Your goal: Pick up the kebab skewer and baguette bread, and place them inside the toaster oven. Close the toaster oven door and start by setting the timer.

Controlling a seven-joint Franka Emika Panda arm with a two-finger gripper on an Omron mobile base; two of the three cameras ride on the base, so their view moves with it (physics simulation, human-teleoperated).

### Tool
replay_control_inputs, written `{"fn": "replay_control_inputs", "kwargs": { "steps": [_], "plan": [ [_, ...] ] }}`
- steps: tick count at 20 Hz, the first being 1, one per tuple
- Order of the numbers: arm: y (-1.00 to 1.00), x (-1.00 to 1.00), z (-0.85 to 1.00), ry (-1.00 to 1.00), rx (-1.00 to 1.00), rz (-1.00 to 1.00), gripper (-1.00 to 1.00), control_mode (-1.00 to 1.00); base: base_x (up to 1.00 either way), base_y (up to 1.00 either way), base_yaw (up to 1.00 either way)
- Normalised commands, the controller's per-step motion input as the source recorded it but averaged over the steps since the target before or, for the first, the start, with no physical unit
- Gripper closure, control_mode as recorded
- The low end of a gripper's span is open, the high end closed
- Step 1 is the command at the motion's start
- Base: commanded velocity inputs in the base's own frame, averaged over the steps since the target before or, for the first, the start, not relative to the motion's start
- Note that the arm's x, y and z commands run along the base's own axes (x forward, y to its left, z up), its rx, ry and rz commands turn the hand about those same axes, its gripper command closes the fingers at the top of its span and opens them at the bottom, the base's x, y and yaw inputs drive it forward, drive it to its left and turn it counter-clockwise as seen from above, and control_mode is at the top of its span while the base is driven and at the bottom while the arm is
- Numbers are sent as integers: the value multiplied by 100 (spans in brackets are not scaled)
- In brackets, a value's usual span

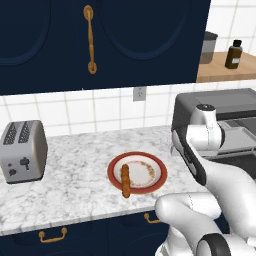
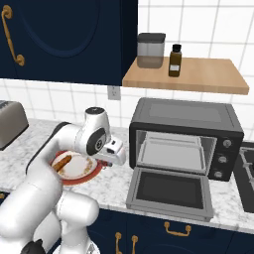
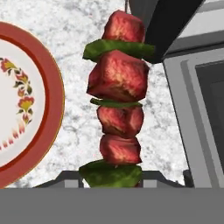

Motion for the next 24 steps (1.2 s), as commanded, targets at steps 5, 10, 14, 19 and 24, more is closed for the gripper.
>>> {"fn": "replay_control_inputs", "kwargs": {
  "steps": [5,10,14,19,24],
  "plan": [
    [-100,-37,42,-6,0,1,100,-100,0,0,0],
    [-96,-1,47,0,0,0,100,-100,0,0,0],
    [-80,17,3,0,0,0,100,-100,0,0,0],
    [-26,29,2,0,0,0,100,-100,0,0,0],
    [1,13,5,0,0,0,100,-100,0,0,0]
  ]
}}
